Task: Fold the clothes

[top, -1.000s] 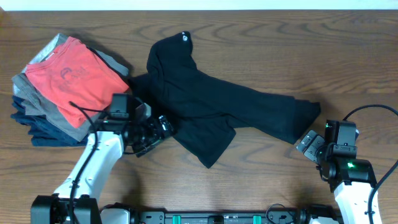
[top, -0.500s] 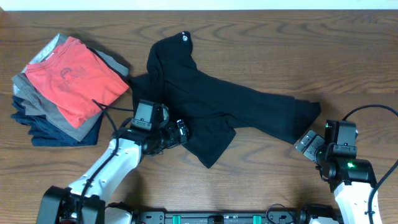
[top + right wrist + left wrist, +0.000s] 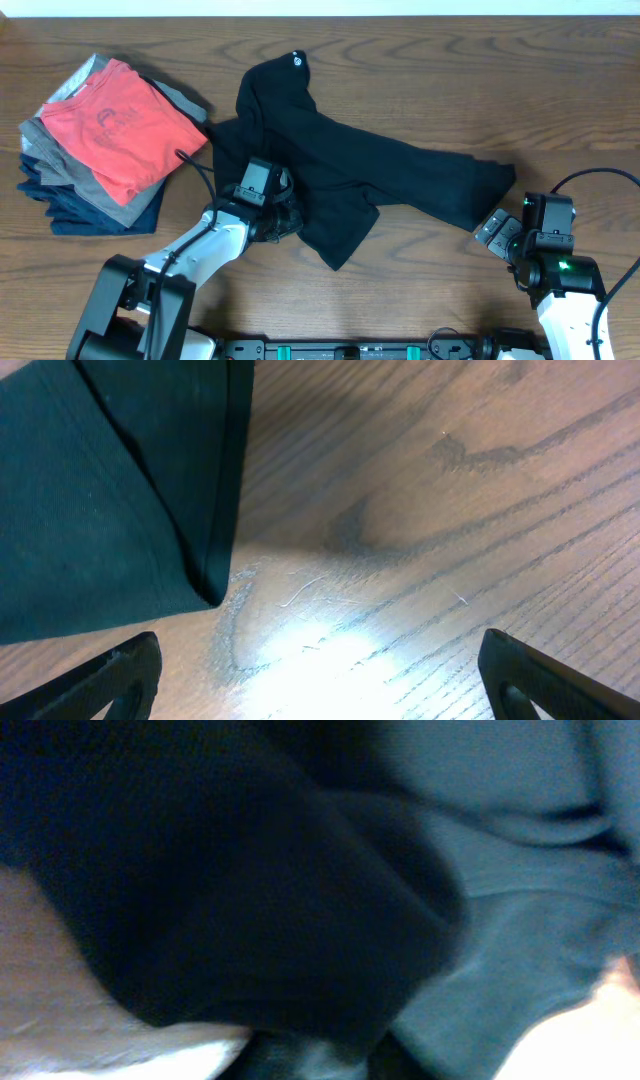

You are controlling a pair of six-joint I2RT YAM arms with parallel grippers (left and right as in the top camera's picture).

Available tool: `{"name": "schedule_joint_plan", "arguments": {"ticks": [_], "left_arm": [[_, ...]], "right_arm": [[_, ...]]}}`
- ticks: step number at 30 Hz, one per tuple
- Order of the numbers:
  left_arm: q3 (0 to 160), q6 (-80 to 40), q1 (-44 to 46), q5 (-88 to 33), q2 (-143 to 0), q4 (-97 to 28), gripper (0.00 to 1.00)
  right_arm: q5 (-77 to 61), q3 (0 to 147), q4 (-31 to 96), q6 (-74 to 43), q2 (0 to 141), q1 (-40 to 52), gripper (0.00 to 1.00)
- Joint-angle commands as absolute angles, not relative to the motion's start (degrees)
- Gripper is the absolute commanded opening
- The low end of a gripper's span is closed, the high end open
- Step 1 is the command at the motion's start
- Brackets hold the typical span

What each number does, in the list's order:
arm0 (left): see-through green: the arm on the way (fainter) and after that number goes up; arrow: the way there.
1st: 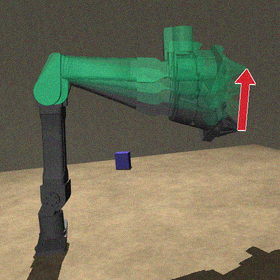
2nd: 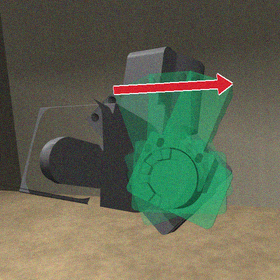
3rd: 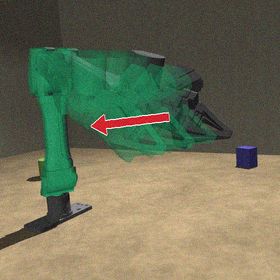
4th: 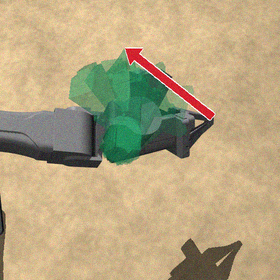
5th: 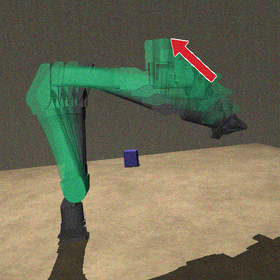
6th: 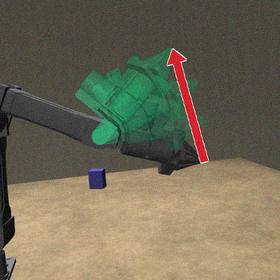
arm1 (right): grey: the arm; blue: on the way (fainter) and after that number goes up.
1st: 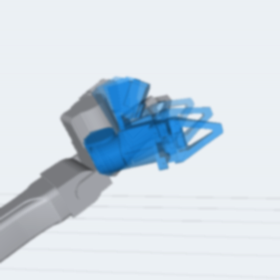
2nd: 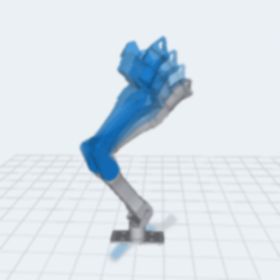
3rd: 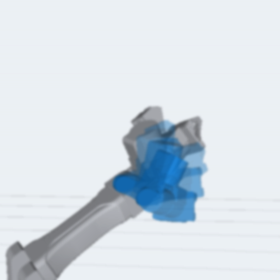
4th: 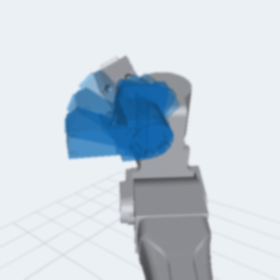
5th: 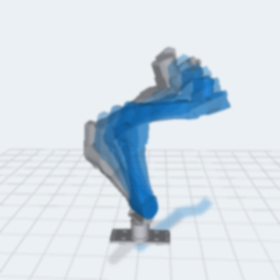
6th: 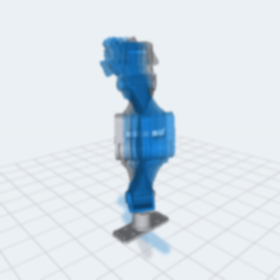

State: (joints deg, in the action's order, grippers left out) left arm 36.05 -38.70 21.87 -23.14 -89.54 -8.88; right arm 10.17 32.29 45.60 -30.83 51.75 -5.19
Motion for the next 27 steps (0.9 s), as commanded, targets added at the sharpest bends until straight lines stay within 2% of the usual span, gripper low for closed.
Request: {"name": "schedule_joint_plan", "arguments": {"ticks": [1,9,17,27], "left_arm": [[34.6,-38.7,22.0,-21.8,-90.9,-10.7,0.06],[36.0,-33.6,19.7,-21.8,-84.0,-26.0,0.06],[36.1,-29.6,11.8,-18.5,-69.4,-43.5,0.06],[36.1,-29.6,10.3,-17.0,-64.8,-42.8,0.06]], "right_arm": [[10.5,32.8,45.7,-31.0,51.8,-5.5,0.99],[8.5,32.8,46.0,-29.7,52.0,-5.5,0.99],[0.5,32.8,46.0,-29.1,60.0,-5.5,0.99],[-16.3,32.8,36.9,-22.7,74.3,-5.2,0.97]]}}
